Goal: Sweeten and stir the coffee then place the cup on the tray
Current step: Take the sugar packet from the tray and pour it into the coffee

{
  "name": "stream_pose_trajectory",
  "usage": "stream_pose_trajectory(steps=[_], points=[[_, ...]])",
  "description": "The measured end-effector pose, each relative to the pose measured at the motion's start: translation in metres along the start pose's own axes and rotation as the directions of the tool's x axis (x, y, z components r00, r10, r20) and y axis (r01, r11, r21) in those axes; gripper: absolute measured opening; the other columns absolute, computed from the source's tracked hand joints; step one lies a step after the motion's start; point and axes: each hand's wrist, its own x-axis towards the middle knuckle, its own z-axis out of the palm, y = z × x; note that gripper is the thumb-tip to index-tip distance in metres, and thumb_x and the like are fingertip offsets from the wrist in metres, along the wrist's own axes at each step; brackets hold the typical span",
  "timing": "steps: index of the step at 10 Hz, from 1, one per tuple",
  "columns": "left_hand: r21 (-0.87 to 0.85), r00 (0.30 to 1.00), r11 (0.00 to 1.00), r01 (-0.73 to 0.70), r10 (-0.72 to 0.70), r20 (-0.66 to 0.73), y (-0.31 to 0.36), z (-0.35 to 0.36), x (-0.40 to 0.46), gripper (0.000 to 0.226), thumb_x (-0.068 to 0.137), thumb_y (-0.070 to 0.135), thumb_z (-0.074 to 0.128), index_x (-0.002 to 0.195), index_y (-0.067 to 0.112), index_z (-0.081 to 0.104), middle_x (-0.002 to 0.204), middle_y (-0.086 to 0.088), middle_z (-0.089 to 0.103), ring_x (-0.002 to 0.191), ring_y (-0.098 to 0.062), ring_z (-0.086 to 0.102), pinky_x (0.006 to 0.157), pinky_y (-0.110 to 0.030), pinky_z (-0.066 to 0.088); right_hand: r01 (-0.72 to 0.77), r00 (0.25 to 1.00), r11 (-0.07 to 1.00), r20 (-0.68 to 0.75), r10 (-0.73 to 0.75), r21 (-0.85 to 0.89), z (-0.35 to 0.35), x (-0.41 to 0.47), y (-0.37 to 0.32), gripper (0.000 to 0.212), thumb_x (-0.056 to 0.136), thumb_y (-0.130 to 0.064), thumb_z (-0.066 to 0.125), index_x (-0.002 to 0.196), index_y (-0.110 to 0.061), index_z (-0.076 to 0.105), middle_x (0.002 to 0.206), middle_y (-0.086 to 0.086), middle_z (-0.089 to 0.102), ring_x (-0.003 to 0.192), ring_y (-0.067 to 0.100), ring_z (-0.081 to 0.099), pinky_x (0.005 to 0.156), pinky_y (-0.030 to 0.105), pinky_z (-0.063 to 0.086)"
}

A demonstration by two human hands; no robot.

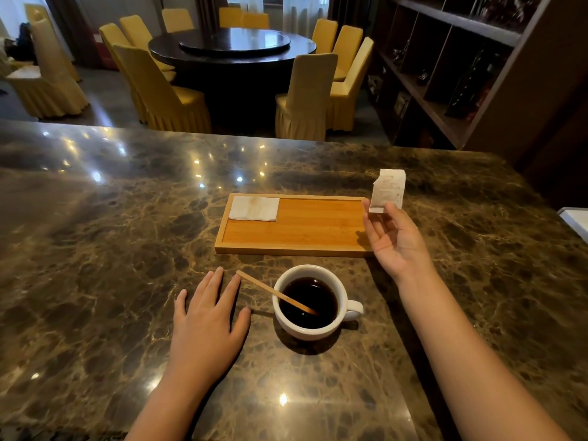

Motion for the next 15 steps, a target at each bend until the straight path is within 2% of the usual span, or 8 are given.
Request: stream_pose_trajectory(steps=[1, 3, 4, 5, 6, 8, 12, 15], points=[[-0.001, 1.0, 1.0, 0.005, -0.005, -0.002, 0.0, 0.0, 0.0, 0.061, 0.082, 0.052, 0.024, 0.133, 0.021, 0.039, 0.144, -0.008, 0.032, 0.132, -0.016, 0.018, 0.104, -0.051, 0.009, 0.129, 0.991, 0.979, -0.016, -0.133, -0.155, 0.0, 0.007, 0.0, 0.013, 0.088, -0.009, 0.057, 0.099, -0.016, 0.058, 0.11, 0.011, 0.062, 0.101, 0.022, 0.064, 0.08, 0.029, 0.058], [-0.007, 1.0, 1.0, 0.006, -0.006, -0.001, 0.0, 0.0, -0.001, 0.062, 0.081, 0.053, 0.023, 0.133, 0.022, 0.038, 0.144, -0.007, 0.031, 0.132, -0.015, 0.017, 0.104, -0.05, 0.008, 0.479, 0.798, 0.467, 0.148, -0.584, -0.743, -0.01, 0.021, 0.005, 0.012, 0.082, -0.017, 0.065, 0.078, -0.02, 0.055, 0.085, -0.003, 0.062, 0.083, 0.016, 0.064, 0.068, 0.026, 0.053], [-0.007, 1.0, 1.0, 0.007, -0.007, -0.005, 0.001, 0.0, -0.001, 0.062, 0.082, 0.053, 0.024, 0.133, 0.022, 0.038, 0.144, -0.007, 0.031, 0.13, -0.013, 0.015, 0.104, -0.05, 0.008, 0.518, 0.642, -0.027, 0.409, -0.648, -0.855, -0.017, 0.029, 0.011, 0.014, 0.083, -0.014, 0.064, 0.074, -0.011, 0.053, 0.074, 0.003, 0.056, 0.067, 0.015, 0.052, 0.059, 0.018, 0.041], [-0.005, 1.0, 1.0, 0.002, -0.002, -0.007, 0.0, 0.0, -0.001, 0.06, 0.082, 0.052, 0.026, 0.132, 0.021, 0.04, 0.143, -0.008, 0.033, 0.13, -0.014, 0.017, 0.104, -0.051, 0.01, 0.512, 0.598, -0.254, 0.553, -0.58, -0.821, -0.018, 0.034, 0.015, 0.016, 0.082, -0.009, 0.064, 0.071, -0.007, 0.052, 0.072, 0.005, 0.053, 0.066, 0.015, 0.049, 0.056, 0.015, 0.035], [0.001, 1.0, 1.0, -0.002, 0.002, -0.005, 0.0, 0.0, -0.001, 0.059, 0.082, 0.051, 0.027, 0.132, 0.021, 0.041, 0.142, -0.009, 0.035, 0.13, -0.017, 0.022, 0.103, -0.052, 0.012, 0.479, 0.629, -0.435, 0.644, -0.436, -0.762, -0.016, 0.044, 0.019, 0.016, 0.081, -0.004, 0.063, 0.072, -0.007, 0.051, 0.074, 0.01, 0.056, 0.069, 0.022, 0.052, 0.056, 0.026, 0.042], [-0.001, 1.0, 1.0, 0.002, -0.002, -0.004, 0.0, 0.0, -0.001, 0.06, 0.082, 0.051, 0.027, 0.132, 0.021, 0.041, 0.142, -0.009, 0.034, 0.13, -0.017, 0.021, 0.103, -0.052, 0.012, 0.426, 0.695, -0.586, 0.664, -0.277, -0.69, -0.005, 0.049, 0.021, 0.006, 0.084, -0.007, 0.06, 0.089, -0.007, 0.057, 0.09, 0.012, 0.064, 0.084, 0.026, 0.058, 0.07, 0.034, 0.048], [-0.009, 1.0, 1.0, -0.001, 0.001, -0.001, 0.0, 0.001, -0.001, 0.06, 0.082, 0.051, 0.027, 0.132, 0.021, 0.041, 0.143, -0.009, 0.034, 0.131, -0.017, 0.021, 0.103, -0.053, 0.012, 0.381, 0.754, -0.626, 0.621, -0.216, -0.68, -0.007, 0.054, 0.022, 0.025, 0.09, -0.025, 0.056, 0.097, -0.004, 0.067, 0.097, 0.013, 0.062, 0.093, 0.025, 0.055, 0.08, 0.036, 0.048], [-0.01, 1.0, 1.0, -0.002, 0.002, -0.006, 0.001, 0.001, 0.0, 0.059, 0.082, 0.051, 0.027, 0.132, 0.021, 0.041, 0.142, -0.009, 0.034, 0.13, -0.014, 0.018, 0.103, -0.053, 0.012, 0.494, 0.738, -0.565, 0.662, -0.13, -0.661, -0.017, 0.049, 0.017, 0.029, 0.095, -0.026, 0.042, 0.103, -0.011, 0.066, 0.108, 0.008, 0.069, 0.103, 0.023, 0.059, 0.096, 0.042, 0.04]])
